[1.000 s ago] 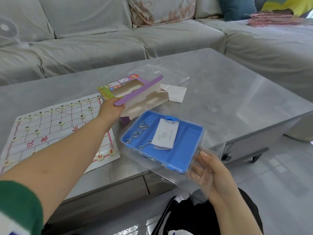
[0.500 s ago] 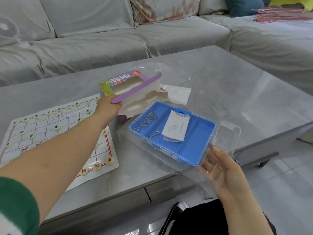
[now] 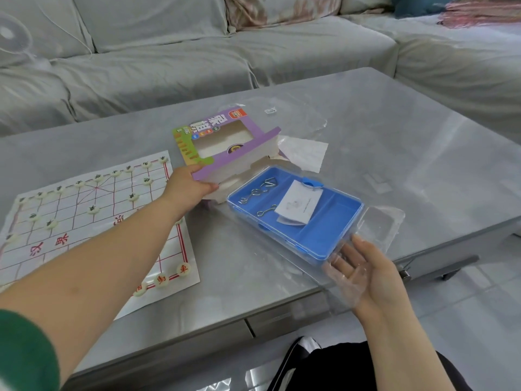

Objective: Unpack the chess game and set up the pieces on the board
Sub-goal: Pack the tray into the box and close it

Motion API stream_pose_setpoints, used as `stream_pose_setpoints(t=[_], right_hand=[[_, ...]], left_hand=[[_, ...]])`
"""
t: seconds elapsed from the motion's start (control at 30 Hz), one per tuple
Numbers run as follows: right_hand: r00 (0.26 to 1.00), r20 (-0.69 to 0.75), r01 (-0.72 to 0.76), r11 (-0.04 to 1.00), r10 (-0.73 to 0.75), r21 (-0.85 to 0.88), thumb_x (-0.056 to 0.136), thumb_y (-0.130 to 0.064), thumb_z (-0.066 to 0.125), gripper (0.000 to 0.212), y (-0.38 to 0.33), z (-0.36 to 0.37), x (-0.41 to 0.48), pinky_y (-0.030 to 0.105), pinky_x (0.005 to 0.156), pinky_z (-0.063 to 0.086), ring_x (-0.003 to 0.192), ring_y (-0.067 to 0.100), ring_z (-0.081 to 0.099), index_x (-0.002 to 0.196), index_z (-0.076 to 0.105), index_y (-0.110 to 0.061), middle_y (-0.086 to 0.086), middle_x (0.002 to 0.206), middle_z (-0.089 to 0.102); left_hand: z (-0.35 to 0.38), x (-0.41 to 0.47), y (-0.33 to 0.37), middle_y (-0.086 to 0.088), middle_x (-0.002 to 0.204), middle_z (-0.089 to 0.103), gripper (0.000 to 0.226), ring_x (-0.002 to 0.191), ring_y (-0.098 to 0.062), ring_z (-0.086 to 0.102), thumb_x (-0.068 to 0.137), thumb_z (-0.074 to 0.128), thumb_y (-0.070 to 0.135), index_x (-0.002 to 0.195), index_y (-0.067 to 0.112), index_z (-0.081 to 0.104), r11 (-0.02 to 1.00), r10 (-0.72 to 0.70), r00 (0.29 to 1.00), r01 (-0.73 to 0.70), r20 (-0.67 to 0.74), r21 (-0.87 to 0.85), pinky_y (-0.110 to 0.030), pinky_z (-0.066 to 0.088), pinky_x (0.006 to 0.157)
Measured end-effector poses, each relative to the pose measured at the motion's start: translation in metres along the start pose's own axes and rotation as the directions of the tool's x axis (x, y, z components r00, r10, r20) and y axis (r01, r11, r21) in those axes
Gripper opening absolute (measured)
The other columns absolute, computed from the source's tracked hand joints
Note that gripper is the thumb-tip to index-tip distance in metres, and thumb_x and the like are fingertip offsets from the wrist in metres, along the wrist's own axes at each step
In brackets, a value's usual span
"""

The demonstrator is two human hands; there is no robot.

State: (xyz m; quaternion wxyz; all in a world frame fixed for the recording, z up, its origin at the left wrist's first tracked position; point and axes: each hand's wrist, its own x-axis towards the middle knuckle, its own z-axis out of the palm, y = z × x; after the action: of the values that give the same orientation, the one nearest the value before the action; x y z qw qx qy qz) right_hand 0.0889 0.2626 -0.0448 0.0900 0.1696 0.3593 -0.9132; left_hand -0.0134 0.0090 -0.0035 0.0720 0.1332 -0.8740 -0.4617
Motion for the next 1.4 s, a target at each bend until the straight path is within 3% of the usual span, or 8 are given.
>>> stream_pose_setpoints(t=[0.23,0.43,0.73,0.93,1.03,1.17,1.3,1.4], right_hand=[[0.997,-0.052,0.048,0.999,-0.049,-0.007,0.091,-0.012,0.044,0.023,0.006,0.0,-0.001,0.023,0.046,0.053,0.053,0.016,0.067,0.114,0.047,-0.009,0.002,0.065,0.071],[0.99,-0.115,0.084,0.996,-0.086,-0.024,0.091,-0.009,0.045,0.008,0.01,0.015,-0.002,0.022,0.042,0.051,0.049,0.015,0.066,0.088,0.05,-0.015,-0.002,0.056,0.068],[0.978,-0.176,0.113,0.993,-0.108,0.018,0.091,-0.008,0.046,0.01,0.013,0.031,-0.004,0.024,0.042,0.052,0.05,0.014,0.067,0.085,0.049,-0.015,-0.002,0.054,0.067],[0.969,-0.214,0.131,0.991,-0.122,0.028,0.091,-0.006,0.048,0.011,0.018,0.045,-0.005,0.026,0.044,0.053,0.052,0.014,0.067,0.087,0.048,-0.015,0.004,0.064,0.067],[0.979,-0.179,0.099,0.995,-0.096,0.008,0.092,-0.007,0.047,0.005,0.016,0.052,-0.003,0.026,0.046,0.054,0.058,0.017,0.068,0.093,0.048,-0.012,0.009,0.077,0.064],[0.987,-0.14,0.079,0.997,-0.081,-0.021,0.092,-0.008,0.047,0.014,0.014,0.065,0.003,0.025,0.046,0.054,0.074,0.021,0.062,0.105,0.048,-0.008,0.008,0.083,0.061],[0.994,-0.071,0.083,0.995,-0.087,-0.063,0.092,-0.009,0.047,0.031,0.012,0.087,0.013,0.024,0.046,0.054,0.071,0.018,0.06,0.122,0.043,0.0,0.009,0.085,0.057],[0.991,-0.077,0.097,0.984,-0.109,-0.147,0.092,-0.013,0.048,0.041,0.016,0.102,0.02,0.022,0.048,0.05,0.053,0.011,0.058,0.129,0.039,0.001,0.006,0.073,0.055]], left_hand=[[0.001,-0.001,0.001,-0.016,0.132,0.041,0.059,0.118,-0.028,0.043,0.074,0.067,-0.002,0.129,0.008,0.047,0.946,0.107,0.99,-0.129,0.087,0.297,-0.022,0.033,0.092],[-0.004,-0.001,-0.003,-0.008,0.142,0.037,0.05,0.128,-0.022,0.036,0.082,0.061,0.003,0.13,0.008,0.046,0.855,0.177,0.944,-0.288,0.279,0.432,-0.014,0.026,0.092],[-0.002,-0.003,-0.008,-0.009,0.13,0.053,0.032,0.121,-0.024,0.048,0.092,0.047,0.007,0.122,0.006,0.056,0.925,0.214,0.974,-0.227,0.079,0.304,-0.021,0.032,0.094],[0.005,-0.009,0.0,-0.007,0.087,0.056,0.023,0.085,-0.021,0.048,0.095,0.043,0.016,0.089,0.005,0.063,0.954,0.197,0.98,-0.198,0.027,0.225,-0.017,0.031,0.055],[0.004,-0.012,0.003,-0.006,0.079,0.055,0.026,0.08,-0.02,0.046,0.094,0.044,0.016,0.081,0.005,0.063,0.963,0.196,0.98,-0.2,0.035,0.18,-0.009,0.031,0.053],[-0.005,-0.018,0.009,-0.009,0.076,0.056,0.028,0.08,-0.02,0.048,0.093,0.046,0.014,0.068,0.009,0.058,0.983,0.165,0.986,-0.167,0.038,0.08,-0.022,0.033,0.06],[-0.013,-0.022,0.016,-0.001,0.064,0.054,0.033,0.08,-0.02,0.053,0.092,0.049,0.012,0.06,0.018,0.055,0.99,0.131,0.988,-0.125,0.082,-0.065,-0.026,0.039,0.076],[-0.01,-0.035,0.031,0.007,0.065,0.053,0.02,0.06,0.002,0.056,0.092,0.048,0.008,0.078,0.016,0.06,0.979,0.193,0.963,-0.177,0.187,-0.098,-0.005,0.04,0.065]])
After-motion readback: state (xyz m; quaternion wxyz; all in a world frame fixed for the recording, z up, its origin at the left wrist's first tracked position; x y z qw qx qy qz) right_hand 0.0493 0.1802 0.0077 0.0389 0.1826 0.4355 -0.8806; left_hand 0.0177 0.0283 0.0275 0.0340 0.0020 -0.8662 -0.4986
